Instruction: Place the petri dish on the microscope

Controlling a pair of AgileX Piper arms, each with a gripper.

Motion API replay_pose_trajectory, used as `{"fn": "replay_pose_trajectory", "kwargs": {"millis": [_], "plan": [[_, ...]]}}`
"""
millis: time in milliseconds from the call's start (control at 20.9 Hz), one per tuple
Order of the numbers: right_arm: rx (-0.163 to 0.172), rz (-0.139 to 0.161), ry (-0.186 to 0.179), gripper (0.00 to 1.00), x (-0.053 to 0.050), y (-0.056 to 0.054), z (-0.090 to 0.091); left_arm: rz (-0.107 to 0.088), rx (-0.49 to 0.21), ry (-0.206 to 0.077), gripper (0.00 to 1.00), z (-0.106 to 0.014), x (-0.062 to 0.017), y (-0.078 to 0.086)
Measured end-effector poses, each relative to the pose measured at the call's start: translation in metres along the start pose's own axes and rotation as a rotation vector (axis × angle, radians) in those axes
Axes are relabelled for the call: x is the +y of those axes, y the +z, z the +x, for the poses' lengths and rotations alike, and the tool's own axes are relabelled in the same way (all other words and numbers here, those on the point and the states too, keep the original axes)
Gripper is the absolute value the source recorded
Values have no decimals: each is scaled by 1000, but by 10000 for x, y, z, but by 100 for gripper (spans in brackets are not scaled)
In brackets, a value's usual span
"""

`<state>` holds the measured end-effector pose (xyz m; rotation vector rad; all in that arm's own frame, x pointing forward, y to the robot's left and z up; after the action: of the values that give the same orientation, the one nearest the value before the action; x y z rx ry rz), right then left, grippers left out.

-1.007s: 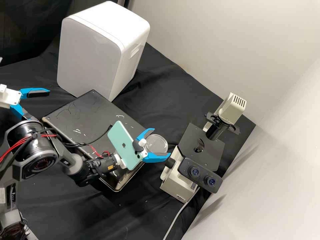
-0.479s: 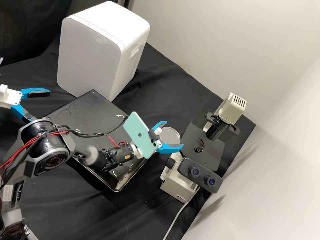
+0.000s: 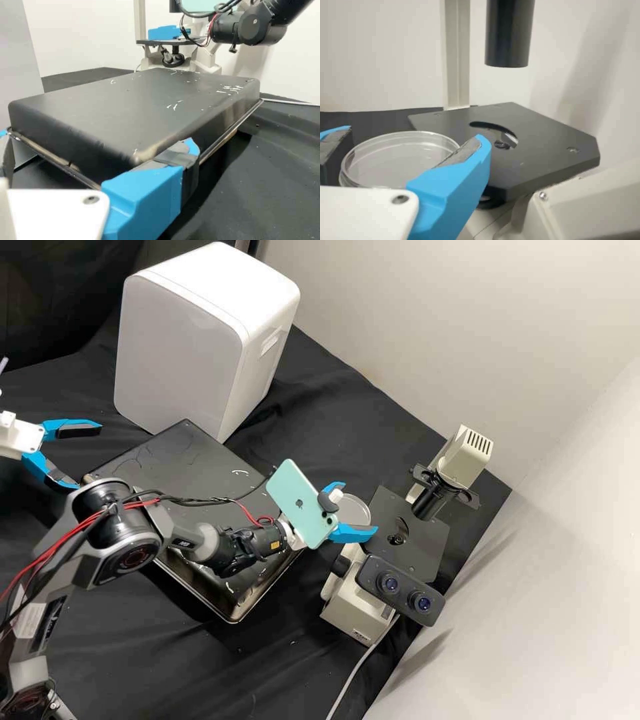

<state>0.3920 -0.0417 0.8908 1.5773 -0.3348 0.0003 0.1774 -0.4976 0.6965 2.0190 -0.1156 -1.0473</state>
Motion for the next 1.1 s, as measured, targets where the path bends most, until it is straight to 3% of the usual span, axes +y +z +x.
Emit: {"fn": "replay_pose_trajectory", "kwargs": {"millis": [384,719,767,1103], "plan": [[-56,-37,54,0,73,310,303,-1,-7,-6,100,9,-12,12],[-95,-18,116,0,158,517,516,-1,-6,-10,100,13,-21,12],[-90,-34,125,0,165,517,566,-2,-8,-12,100,15,-26,14],[-80,-33,149,0,142,539,639,-2,-8,-12,100,15,-26,14]]}}
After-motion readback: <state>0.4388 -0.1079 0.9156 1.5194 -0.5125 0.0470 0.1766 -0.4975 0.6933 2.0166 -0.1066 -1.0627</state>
